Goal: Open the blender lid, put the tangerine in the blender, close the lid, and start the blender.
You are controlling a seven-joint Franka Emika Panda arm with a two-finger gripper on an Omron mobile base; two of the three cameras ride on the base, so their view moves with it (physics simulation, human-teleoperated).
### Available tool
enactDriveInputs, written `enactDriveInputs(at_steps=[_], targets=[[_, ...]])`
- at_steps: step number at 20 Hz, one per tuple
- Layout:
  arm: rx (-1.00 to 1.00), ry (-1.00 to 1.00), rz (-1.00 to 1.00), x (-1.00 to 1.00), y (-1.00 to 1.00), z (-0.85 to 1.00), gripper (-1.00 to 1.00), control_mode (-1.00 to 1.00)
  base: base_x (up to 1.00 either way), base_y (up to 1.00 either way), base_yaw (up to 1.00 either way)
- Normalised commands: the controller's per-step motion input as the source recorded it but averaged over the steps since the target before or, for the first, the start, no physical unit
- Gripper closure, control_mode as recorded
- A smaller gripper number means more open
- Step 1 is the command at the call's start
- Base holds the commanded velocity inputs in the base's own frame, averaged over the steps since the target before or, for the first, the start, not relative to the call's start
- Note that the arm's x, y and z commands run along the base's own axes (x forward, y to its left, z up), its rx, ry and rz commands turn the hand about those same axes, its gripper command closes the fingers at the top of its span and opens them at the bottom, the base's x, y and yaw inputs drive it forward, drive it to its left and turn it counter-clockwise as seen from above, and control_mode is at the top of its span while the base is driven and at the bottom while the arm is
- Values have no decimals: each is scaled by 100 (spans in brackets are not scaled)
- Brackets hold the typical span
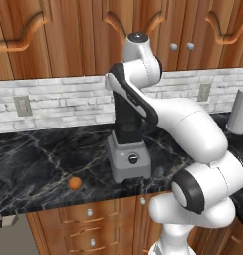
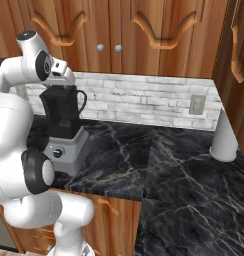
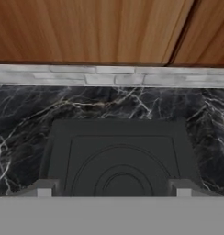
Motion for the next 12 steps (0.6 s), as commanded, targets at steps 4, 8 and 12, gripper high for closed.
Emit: enactDriveInputs(at_steps=[4,8,12], targets=[[0,1,0,0,1,-20,100,-100,0,0,0],[0,0,0,0,0,-8,100,-100,0,0,0],[0,0,0,-8,0,1,100,-100,0,0,0]])
